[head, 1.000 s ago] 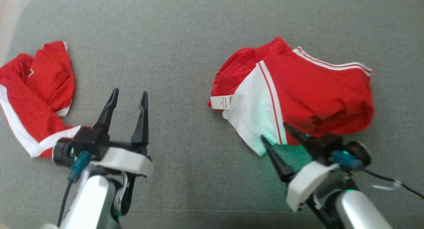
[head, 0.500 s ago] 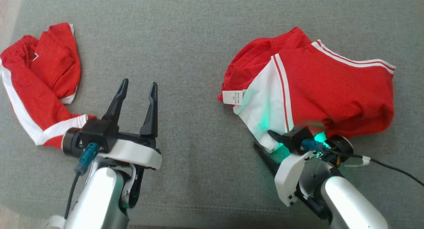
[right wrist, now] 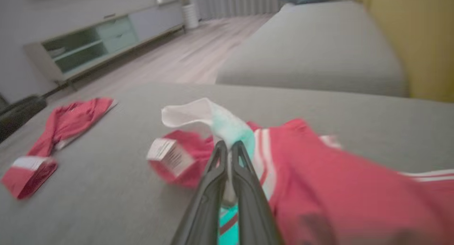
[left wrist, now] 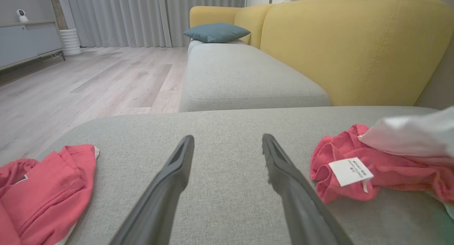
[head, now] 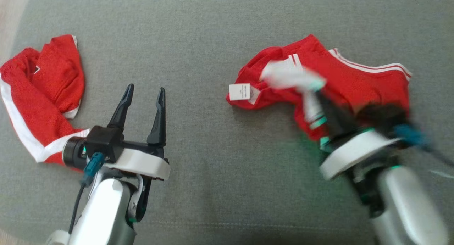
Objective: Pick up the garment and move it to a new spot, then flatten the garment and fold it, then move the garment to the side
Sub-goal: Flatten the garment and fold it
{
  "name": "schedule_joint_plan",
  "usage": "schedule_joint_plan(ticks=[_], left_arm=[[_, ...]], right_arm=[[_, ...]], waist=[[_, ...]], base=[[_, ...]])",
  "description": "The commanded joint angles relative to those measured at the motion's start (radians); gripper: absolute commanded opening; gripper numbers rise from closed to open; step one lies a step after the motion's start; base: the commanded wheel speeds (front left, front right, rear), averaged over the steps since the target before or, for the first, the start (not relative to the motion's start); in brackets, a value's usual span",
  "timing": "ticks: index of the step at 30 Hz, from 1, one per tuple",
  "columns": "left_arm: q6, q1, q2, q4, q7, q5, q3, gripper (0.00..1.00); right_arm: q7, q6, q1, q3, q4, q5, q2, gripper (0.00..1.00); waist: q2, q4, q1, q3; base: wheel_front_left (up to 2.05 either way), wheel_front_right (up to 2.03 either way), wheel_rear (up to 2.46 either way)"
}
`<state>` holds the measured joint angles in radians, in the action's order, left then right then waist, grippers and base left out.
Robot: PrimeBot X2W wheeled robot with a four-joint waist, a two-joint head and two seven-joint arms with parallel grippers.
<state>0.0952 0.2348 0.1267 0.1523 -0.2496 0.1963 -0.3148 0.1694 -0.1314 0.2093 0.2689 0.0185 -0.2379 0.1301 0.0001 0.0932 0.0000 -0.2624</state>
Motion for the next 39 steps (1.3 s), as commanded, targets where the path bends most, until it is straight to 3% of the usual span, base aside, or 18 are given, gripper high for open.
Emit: schedule_joint_plan(ticks=[1, 10, 14, 15, 16, 17, 23, 26, 32, 39], left_arm=[[-0.006, 0.033, 0.014, -0.031, -0.012, -0.006, 0.034, 1.00], [-0.014, 0.020, 0.010, -0.033, -0.012, -0.007, 0.037, 1.00], [-0.015, 0.018, 0.010, -0.034, -0.012, -0.008, 0.040, 1.00], [-0.016, 0.017, 0.010, -0.034, -0.012, -0.009, 0.041, 1.00], [-0.016, 0.016, 0.010, -0.033, -0.012, -0.009, 0.041, 1.00], [-0.016, 0.015, 0.011, -0.033, -0.012, -0.009, 0.041, 1.00], [-0.016, 0.008, 0.011, -0.029, -0.012, -0.009, 0.045, 1.00], [-0.013, -0.005, 0.014, -0.031, -0.012, -0.009, 0.050, 1.00], [-0.005, -0.028, 0.022, -0.036, -0.012, -0.010, 0.056, 1.00], [0.002, -0.055, 0.026, -0.038, -0.012, -0.009, 0.053, 1.00]], right_arm=[[-0.015, 0.001, -0.010, -0.022, -0.046, -0.006, -0.008, 0.00], [-0.050, 0.001, -0.075, -0.434, -0.076, -0.048, -0.067, 0.00], [-0.046, 0.001, -0.108, -0.550, -0.024, -0.091, -0.077, 0.00], [-0.044, 0.001, -0.116, -0.567, -0.007, -0.097, -0.078, 0.27], [-0.042, 0.001, -0.120, -0.579, 0.011, -0.110, -0.079, 0.74], [-0.047, 0.001, -0.122, -0.582, 0.026, -0.132, -0.079, 1.00], [-0.148, 0.001, -0.133, -0.561, -0.004, -0.126, -0.080, 1.00], [-0.196, 0.001, -0.146, -0.507, -0.096, -0.007, -0.078, 1.00], [-0.171, 0.001, -0.180, -0.380, -0.199, 0.104, -0.063, 1.00], [-0.140, 0.001, -0.229, -0.321, -0.230, 0.105, -0.071, 1.00]], waist=[[-0.0001, -0.004, 0.0000, 0.005], [-0.0001, -0.011, 0.0000, 0.019], [-0.0001, -0.016, 0.0000, 0.019], [-0.0001, -0.017, 0.0000, 0.019], [-0.0001, -0.018, 0.0000, 0.019], [-0.0001, -0.019, 0.0000, 0.020], [-0.0001, -0.021, 0.0000, 0.030], [-0.0001, -0.023, 0.0000, 0.044], [-0.0001, -0.027, 0.0000, 0.071], [-0.0001, -0.027, 0.0000, 0.099]], base=[[0.00, 0.00, 0.00], [0.00, 0.00, 0.00], [0.00, 0.00, 0.00], [0.00, 0.00, 0.00], [0.00, 0.00, 0.00], [0.00, 0.00, 0.00], [0.00, 0.00, 0.00], [0.00, 0.00, 0.00], [0.00, 0.00, 0.00], [0.00, 0.00, 0.00]])
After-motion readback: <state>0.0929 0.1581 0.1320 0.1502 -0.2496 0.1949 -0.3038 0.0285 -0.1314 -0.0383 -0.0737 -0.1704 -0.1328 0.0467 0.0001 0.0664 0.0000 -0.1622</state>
